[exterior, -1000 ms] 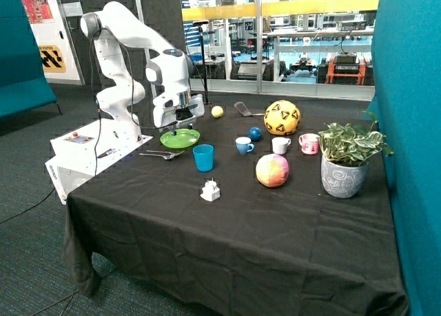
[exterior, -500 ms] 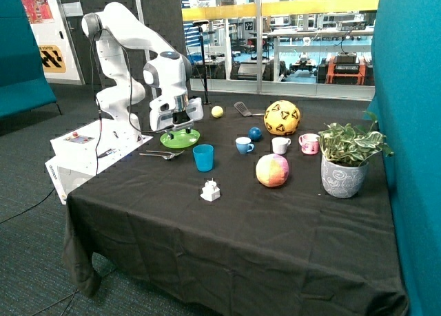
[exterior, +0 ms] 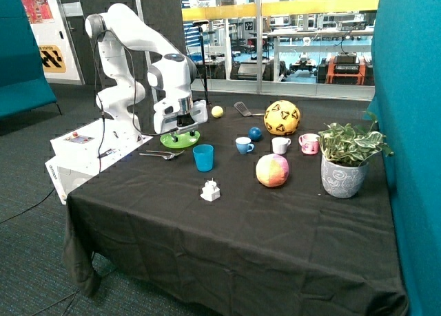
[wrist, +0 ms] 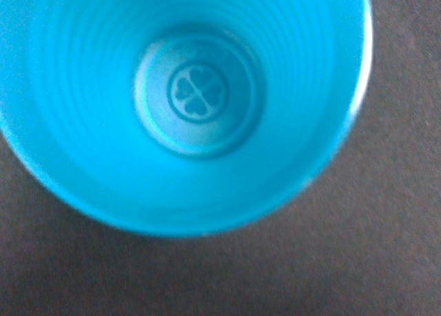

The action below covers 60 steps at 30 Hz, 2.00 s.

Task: Set the table

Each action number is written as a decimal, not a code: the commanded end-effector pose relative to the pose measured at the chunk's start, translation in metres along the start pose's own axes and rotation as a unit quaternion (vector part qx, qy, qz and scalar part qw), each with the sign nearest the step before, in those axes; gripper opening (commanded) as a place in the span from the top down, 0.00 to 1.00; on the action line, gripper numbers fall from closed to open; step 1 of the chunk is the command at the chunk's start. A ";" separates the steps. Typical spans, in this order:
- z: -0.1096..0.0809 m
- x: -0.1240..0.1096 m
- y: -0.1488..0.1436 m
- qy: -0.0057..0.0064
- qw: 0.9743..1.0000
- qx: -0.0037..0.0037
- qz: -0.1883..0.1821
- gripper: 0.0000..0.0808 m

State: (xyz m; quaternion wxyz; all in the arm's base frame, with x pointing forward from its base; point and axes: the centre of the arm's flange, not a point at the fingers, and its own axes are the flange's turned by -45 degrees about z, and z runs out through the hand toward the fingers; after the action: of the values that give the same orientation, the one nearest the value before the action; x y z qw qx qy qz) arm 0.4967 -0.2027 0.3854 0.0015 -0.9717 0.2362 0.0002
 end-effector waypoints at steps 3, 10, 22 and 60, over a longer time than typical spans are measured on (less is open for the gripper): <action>0.003 0.023 -0.010 0.001 1.000 -0.001 -0.003 0.30; 0.005 0.037 -0.004 0.001 1.000 -0.001 0.000 0.31; 0.016 0.042 0.007 0.001 1.000 -0.001 0.007 0.31; 0.052 0.051 -0.001 0.001 1.000 -0.001 -0.010 0.36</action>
State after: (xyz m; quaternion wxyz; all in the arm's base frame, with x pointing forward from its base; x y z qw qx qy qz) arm 0.5404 -0.2272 0.3410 0.0002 -0.9729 0.2312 0.0006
